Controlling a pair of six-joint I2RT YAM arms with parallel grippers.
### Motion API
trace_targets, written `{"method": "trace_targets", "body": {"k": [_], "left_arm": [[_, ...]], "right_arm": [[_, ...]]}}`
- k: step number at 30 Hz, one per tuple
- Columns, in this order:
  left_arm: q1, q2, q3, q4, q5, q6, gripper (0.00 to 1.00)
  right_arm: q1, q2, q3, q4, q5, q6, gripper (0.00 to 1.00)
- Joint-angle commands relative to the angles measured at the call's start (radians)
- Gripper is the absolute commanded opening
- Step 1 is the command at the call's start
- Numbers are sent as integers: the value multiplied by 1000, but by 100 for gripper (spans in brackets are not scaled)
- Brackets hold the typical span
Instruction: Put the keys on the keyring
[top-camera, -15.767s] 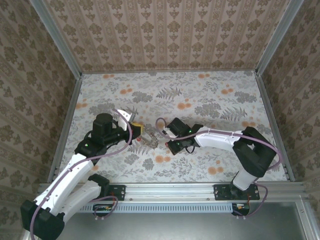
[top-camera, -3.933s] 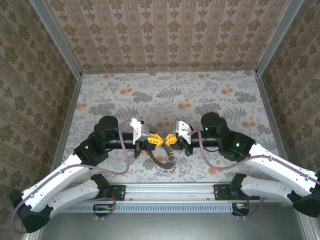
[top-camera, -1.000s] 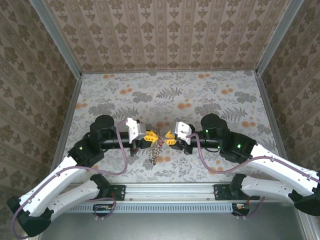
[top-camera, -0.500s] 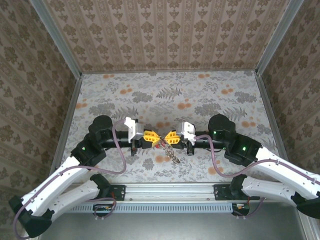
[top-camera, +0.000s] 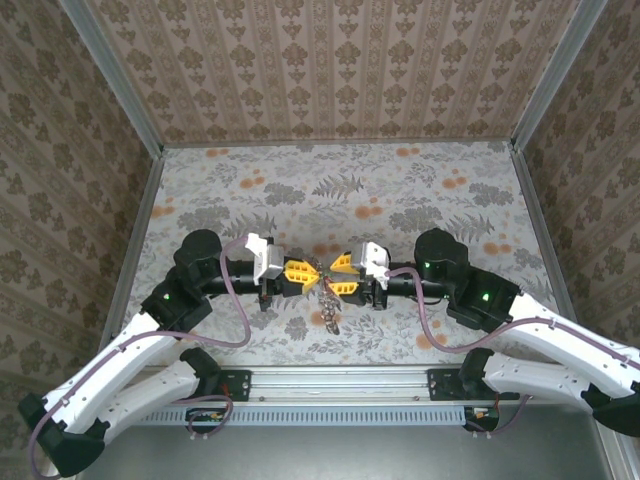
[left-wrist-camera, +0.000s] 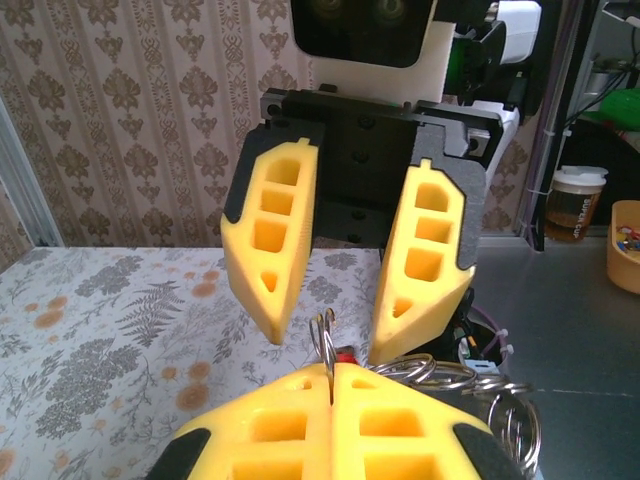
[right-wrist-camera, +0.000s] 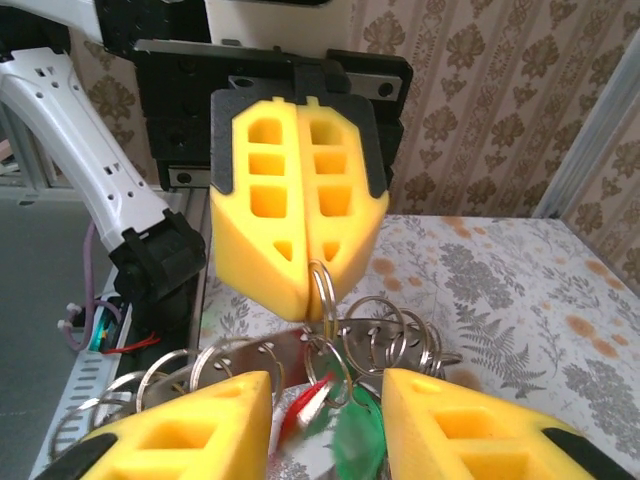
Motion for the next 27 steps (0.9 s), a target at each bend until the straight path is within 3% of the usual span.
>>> {"method": "trace_targets", "body": {"k": [1,12,22,27], "left_arm": [[8,-14,10,58,36,-12,0],[11,-4,11,62,55,-13,0],[17,-6,7,68,64,-15,0],[21,-13,3,75,68,-21,0]], "right_arm": [[-7,-20,-9,33,29,12,37],[-9,21,1,45,14,5,30],[-12,62,17,20,-18,-1,2],[-12,80,19,15,-38,-1,0]]}}
